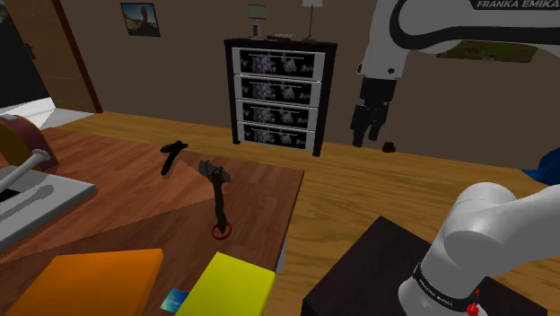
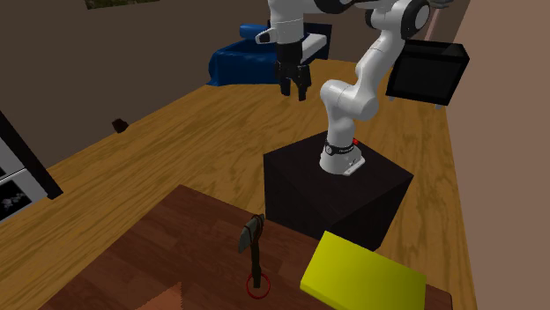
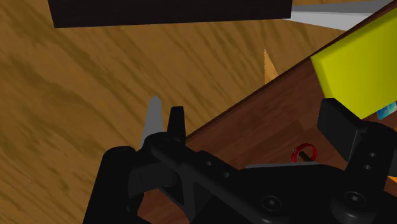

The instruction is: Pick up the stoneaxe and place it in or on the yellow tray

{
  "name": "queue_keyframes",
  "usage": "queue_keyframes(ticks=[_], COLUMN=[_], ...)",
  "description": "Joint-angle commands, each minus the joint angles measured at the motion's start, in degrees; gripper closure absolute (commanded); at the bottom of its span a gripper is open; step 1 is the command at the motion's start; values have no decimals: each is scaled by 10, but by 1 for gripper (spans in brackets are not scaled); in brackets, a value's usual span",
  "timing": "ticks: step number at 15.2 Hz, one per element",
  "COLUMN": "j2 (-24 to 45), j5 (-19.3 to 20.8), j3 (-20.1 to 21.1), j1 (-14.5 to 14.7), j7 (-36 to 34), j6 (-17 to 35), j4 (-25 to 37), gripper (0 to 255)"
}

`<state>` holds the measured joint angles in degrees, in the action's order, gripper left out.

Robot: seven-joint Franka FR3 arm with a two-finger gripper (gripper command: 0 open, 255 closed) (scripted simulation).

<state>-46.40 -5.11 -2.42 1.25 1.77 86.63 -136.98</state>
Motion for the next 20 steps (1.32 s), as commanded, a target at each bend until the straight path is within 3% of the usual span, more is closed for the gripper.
queue_keyframes(ticks=[1,11,20], j2=[0,144,299], j5=[0,-32,-21], j3=[0,69,129], j1=[0,43,68], j7=[0,-15,-38], j6=[0,174,298], j4=[0,24,103], gripper=[0,0,0])
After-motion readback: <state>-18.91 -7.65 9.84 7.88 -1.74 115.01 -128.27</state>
